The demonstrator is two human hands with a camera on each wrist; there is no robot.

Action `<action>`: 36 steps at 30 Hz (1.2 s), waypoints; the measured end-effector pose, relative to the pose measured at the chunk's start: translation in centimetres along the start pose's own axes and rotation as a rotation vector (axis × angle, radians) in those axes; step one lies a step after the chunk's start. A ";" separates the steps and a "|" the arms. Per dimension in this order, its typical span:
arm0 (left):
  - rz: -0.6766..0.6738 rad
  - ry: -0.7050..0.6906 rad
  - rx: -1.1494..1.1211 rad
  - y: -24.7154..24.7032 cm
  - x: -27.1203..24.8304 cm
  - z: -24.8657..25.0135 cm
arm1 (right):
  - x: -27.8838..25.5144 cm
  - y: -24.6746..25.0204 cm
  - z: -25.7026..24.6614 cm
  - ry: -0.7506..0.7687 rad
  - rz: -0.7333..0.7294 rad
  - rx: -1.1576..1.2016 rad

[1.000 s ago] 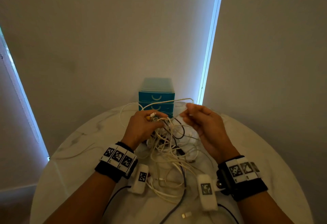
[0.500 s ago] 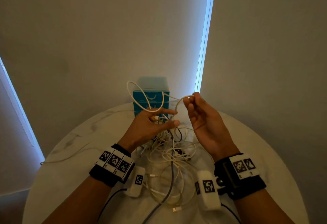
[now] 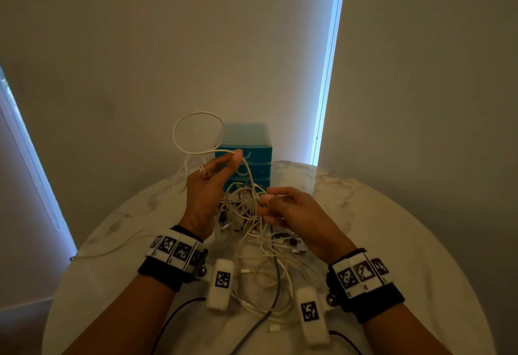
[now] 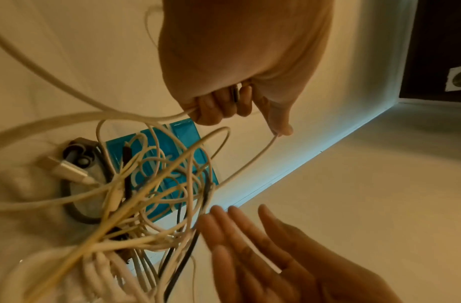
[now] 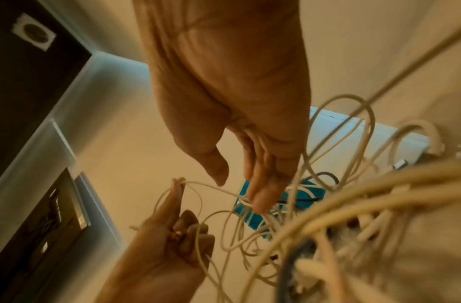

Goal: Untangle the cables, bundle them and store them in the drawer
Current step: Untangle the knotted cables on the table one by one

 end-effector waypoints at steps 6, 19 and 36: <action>-0.312 -0.065 0.117 -3.3 -1.9 1.0 | -0.2 0.1 -1.1 0.264 0.030 -0.231; -0.204 -0.022 0.481 0.5 1.0 -2.9 | -0.4 3.9 -3.1 0.450 0.306 0.224; -0.557 0.055 0.646 -2.7 -1.0 -3.0 | -0.9 1.9 -4.5 0.368 0.065 0.168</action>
Point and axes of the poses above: each hand's wrist, its own x-axis towards the middle knuckle, its own y-axis out of the back of the hand, z = x × y, the point moved 6 cm from there along x, towards the middle knuckle, and after that the axes turned 9 degrees about x, right-handed, at the moved point
